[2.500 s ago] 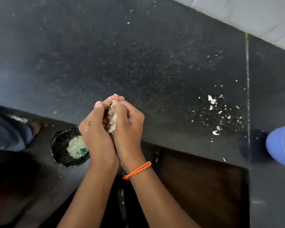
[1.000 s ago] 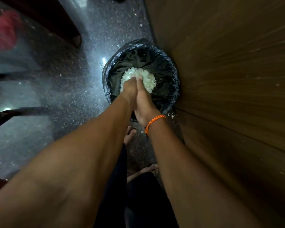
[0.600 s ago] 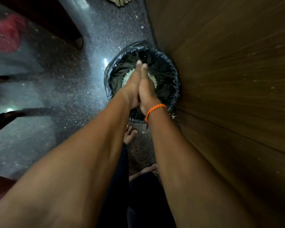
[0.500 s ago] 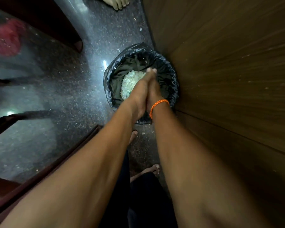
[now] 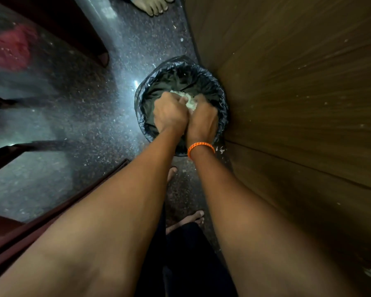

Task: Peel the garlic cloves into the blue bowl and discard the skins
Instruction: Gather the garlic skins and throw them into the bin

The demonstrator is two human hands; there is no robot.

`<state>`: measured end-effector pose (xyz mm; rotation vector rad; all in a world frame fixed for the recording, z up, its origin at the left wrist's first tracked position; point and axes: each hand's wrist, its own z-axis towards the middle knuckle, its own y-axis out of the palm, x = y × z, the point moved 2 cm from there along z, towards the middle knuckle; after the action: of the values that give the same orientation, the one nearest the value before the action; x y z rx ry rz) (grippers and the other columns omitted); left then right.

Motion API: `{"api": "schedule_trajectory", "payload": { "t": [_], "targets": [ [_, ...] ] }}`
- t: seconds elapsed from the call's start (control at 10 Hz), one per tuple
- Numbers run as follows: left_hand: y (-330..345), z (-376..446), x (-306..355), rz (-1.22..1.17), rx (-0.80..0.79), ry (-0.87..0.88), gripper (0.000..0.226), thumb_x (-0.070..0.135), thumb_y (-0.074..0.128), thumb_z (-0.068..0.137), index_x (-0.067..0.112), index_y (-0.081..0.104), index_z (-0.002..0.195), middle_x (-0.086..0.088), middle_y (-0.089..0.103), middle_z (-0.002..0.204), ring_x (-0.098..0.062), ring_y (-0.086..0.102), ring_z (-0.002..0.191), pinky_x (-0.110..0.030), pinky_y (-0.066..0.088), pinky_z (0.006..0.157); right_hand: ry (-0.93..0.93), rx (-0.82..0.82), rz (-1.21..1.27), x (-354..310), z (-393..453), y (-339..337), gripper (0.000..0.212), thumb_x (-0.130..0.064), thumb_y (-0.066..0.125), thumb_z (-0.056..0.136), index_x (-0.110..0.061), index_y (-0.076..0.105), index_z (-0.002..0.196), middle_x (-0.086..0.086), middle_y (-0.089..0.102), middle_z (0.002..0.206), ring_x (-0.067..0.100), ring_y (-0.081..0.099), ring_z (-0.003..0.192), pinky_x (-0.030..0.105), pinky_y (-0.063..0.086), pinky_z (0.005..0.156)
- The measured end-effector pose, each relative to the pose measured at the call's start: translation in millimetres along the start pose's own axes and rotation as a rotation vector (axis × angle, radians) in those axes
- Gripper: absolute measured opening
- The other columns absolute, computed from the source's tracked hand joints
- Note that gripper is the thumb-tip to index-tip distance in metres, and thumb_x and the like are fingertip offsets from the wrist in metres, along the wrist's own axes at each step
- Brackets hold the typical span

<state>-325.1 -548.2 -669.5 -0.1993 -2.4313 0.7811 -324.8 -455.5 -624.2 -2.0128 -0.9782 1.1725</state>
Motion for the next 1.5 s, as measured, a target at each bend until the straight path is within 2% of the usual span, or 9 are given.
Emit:
{"api": "schedule_trajectory", "payload": {
  "t": [0.2,0.3,0.4,0.5,0.7,0.9,1.1,1.3,1.5],
  "targets": [
    [-19.0,-24.2,-7.5,-0.204,-0.181,-0.116,0.007,0.012,0.077,0.095,0.01,0.082,0.099,-0.007,0.078,0.085,-0.023,0.073,0.07,-0.032,0.062,0.068,-0.012,0.023,-0.007,-13.2,5.9,-8.2,0.013,0.0,0.062,0.096,-0.011,0.068,0.096,0.007,0.061,0.102,0.019,0.053,0.084,0.03,0.043,0.074],
    [-36.8,-37.0,-0.9,-0.143,0.045,-0.109,0.038,0.013,0.076,0.089,0.018,0.055,0.057,0.005,0.052,0.054,-0.012,0.044,0.045,-0.021,0.041,0.049,0.023,0.111,0.045,-20.1,-8.9,-17.4,0.01,-0.002,0.074,0.089,-0.01,0.07,0.083,0.011,0.068,0.093,0.03,0.067,0.08,0.039,0.053,0.066],
    [-47.9,-66.3,19.9,-0.31,-0.118,0.033,0.04,-0.022,0.05,0.084,0.016,0.055,0.074,0.008,0.053,0.071,-0.001,0.05,0.05,-0.021,0.046,0.055,-0.003,0.144,0.011,-26.1,-30.6,-33.5,0.006,-0.01,0.071,0.091,-0.006,0.073,0.087,0.022,0.073,0.091,0.041,0.069,0.083,0.039,0.042,0.062],
    [-69.6,-92.2,31.8,-0.511,-0.26,-0.016,0.036,-0.017,0.054,0.095,0.008,0.065,0.118,0.001,0.07,0.103,-0.007,0.07,0.089,-0.02,0.058,0.076,-0.022,0.072,0.158,-31.6,-47.1,-60.2,0.046,0.017,0.064,0.082,-0.005,0.076,0.12,0.018,0.071,0.129,0.031,0.066,0.121,0.021,0.045,0.096],
    [-135.1,-207.1,75.3,-0.469,-0.238,0.157,0.021,0.019,0.066,0.085,0.022,0.079,0.101,-0.001,0.081,0.102,-0.018,0.076,0.097,-0.05,0.062,0.096,-0.067,0.163,0.379,-59.5,-123.5,-146.4,0.039,0.009,0.062,0.083,-0.009,0.077,0.114,0.009,0.078,0.112,0.025,0.074,0.104,0.042,0.058,0.095],
    [-201.1,-368.2,138.3,-0.48,-0.138,0.434,0.015,0.006,0.066,0.095,0.017,0.074,0.101,0.003,0.078,0.096,-0.01,0.072,0.091,-0.04,0.06,0.09,-0.192,0.384,0.425,-94.4,-235.4,-297.8,0.025,0.003,0.062,0.09,-0.007,0.076,0.108,0.006,0.074,0.103,0.019,0.067,0.092,0.024,0.051,0.084],
    [-241.0,-509.8,188.7,-0.502,-0.195,0.748,0.014,-0.005,0.063,0.101,0.009,0.067,0.103,-0.008,0.072,0.098,-0.02,0.067,0.091,-0.043,0.055,0.086,-0.228,0.626,0.465,-96.4,-360.8,-434.3,0.027,0.006,0.064,0.098,-0.006,0.077,0.118,0.004,0.072,0.114,0.019,0.069,0.107,0.035,0.055,0.094],
    [-203.5,-606.2,221.9,-0.377,-0.459,0.94,0.021,0.0,0.065,0.104,0.018,0.074,0.11,0.003,0.078,0.107,-0.021,0.076,0.1,-0.043,0.06,0.09,0.044,1.01,0.503,-7.5,-440.4,-503.2,0.027,0.009,0.061,0.102,-0.009,0.079,0.112,0.002,0.064,0.102,0.017,0.068,0.093,0.039,0.056,0.078],
    [-125.2,-670.8,236.5,-0.052,-0.702,1.103,0.028,0.0,0.061,0.105,0.023,0.079,0.103,0.015,0.079,0.104,-0.008,0.074,0.106,-0.034,0.059,0.096,0.389,1.082,0.302,111.2,-491.1,-526.9,0.029,0.003,0.071,0.095,-0.02,0.076,0.112,-0.004,0.061,0.111,0.017,0.052,0.106,0.027,0.046,0.094]
  ]
}}
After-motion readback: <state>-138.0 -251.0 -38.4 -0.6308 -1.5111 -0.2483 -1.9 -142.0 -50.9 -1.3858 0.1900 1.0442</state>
